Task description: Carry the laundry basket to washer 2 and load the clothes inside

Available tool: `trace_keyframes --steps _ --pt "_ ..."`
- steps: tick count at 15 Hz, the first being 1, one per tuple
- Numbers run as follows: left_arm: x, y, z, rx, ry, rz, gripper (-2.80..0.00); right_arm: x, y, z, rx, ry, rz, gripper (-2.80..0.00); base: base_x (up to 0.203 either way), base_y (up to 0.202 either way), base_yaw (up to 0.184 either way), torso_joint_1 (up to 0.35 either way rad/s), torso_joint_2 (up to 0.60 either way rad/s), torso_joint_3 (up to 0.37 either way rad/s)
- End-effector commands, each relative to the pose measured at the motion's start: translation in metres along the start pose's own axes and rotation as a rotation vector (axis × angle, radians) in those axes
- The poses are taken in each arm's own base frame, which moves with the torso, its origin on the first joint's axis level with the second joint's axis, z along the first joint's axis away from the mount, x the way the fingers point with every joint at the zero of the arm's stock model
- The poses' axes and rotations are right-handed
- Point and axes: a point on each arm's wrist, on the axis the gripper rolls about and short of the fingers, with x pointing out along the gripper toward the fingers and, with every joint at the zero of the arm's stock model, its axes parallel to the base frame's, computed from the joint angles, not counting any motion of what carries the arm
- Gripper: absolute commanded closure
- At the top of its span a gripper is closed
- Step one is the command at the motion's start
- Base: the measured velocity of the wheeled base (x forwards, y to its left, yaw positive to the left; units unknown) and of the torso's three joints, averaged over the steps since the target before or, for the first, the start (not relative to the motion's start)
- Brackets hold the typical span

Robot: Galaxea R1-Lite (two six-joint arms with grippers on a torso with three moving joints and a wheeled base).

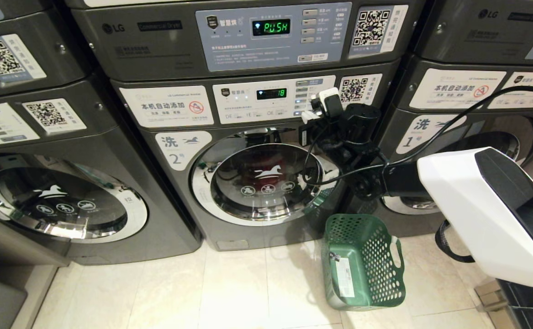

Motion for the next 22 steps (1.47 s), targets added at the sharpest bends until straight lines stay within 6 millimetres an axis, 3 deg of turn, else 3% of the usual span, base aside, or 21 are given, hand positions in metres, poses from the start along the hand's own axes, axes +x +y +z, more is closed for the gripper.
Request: trace_keyframes --steps 1,4,7,10,12,16,19,22 --pt "0.0 0.0 0.0 0.0 0.002 0.001 0.0 0.0 0.004 0.002 0.003 -0.008 0.008 0.0 0.0 0.0 0.0 0.0 0.0 0.0" --pt "0.0 0.0 0.0 0.0 0.002 0.001 0.0 -0.008 0.003 0.007 0.004 0.016 0.01 0.0 0.0 0.0 0.0 0.0 0.0 0.0" --pt "0.0 0.0 0.0 0.0 0.002 0.0 0.0 -0.046 -0.004 0.034 0.0 0.089 0.02 0.0 0.0 0.0 0.0 0.0 0.0 0.0" --pt "0.0 0.0 0.0 0.0 0.002 0.001 0.0 -0.111 -0.014 0.077 0.018 0.141 0.029 0.0 0.0 0.0 0.0 0.0 0.0 0.0" --pt "0.0 0.0 0.0 0.0 0.002 0.001 0.0 -0.16 -0.021 0.089 0.027 0.194 0.01 0.0 0.0 0.0 0.0 0.0 0.0 0.0" --pt "0.0 0.0 0.0 0.0 0.002 0.001 0.0 -0.247 -0.036 0.077 0.099 0.345 -0.121 0.0 0.0 0.0 0.0 0.0 0.0 0.0" --pt "0.0 0.0 0.0 0.0 0.002 0.001 0.0 -0.315 -0.056 0.056 0.152 0.448 -0.188 0.0 0.0 0.0 0.0 0.0 0.0 0.0" --pt "0.0 0.0 0.0 0.0 0.002 0.0 0.0 -0.375 -0.065 0.06 0.186 0.427 -0.158 0.0 0.0 0.0 0.0 0.0 0.0 0.0"
